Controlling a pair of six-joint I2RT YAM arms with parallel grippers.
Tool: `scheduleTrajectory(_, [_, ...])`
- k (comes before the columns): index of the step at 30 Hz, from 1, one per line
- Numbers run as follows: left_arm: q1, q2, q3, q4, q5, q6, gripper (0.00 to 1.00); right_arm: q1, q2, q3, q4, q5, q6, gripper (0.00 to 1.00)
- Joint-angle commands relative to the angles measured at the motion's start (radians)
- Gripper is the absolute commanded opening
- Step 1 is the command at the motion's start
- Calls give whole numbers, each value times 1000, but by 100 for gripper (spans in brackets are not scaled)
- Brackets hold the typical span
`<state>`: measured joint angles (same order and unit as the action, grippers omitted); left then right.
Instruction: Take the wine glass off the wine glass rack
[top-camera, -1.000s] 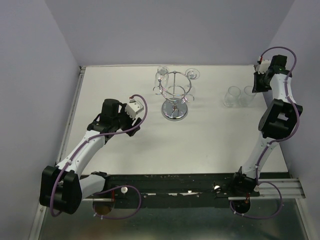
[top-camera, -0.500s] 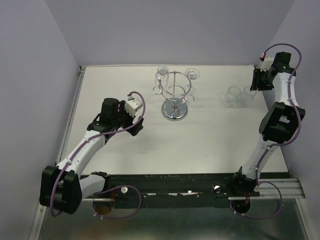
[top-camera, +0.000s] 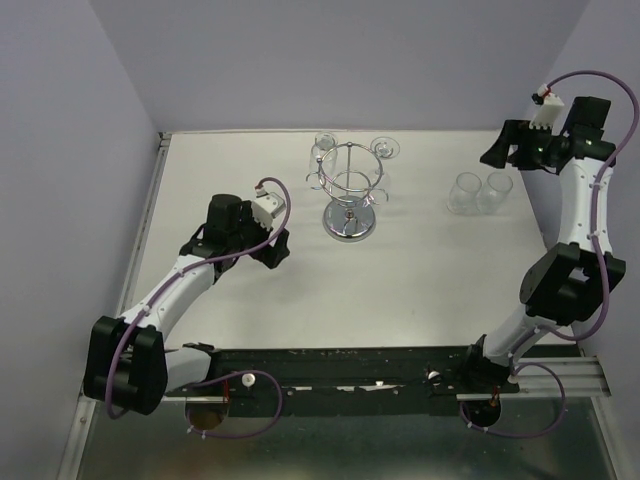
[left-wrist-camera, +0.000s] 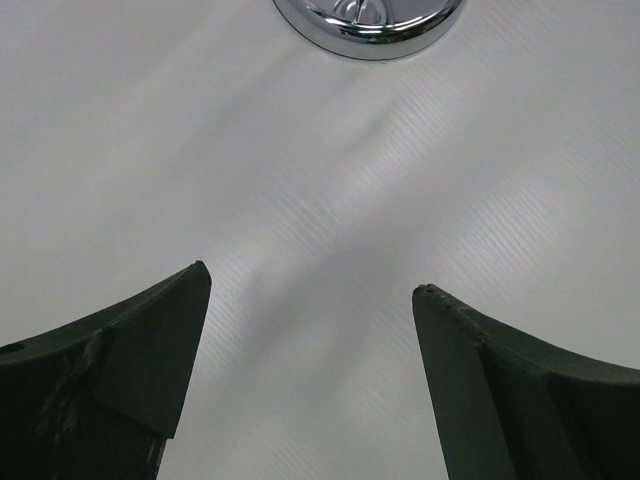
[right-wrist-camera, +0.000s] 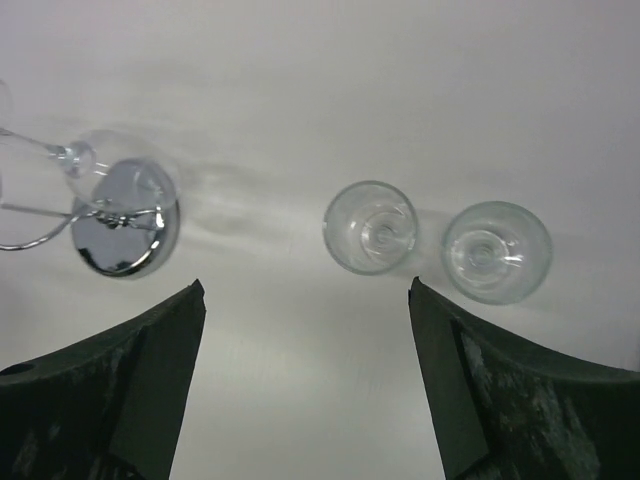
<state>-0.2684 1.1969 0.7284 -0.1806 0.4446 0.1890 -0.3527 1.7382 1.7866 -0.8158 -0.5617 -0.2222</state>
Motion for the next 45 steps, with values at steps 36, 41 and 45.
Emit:
scheduleTrajectory(36, [1,86,331,-381,-184,311,99,340,-161,-641,1079,-426,-40,74])
scheduleTrajectory(41, [1,90,385,-519,-221,359,99,350,-115,-691,1271,-454,-19,67])
scheduleTrajectory(45, [-2,115,456,-606,-218,345,99,353,-71,-724,1452,-483,33,65])
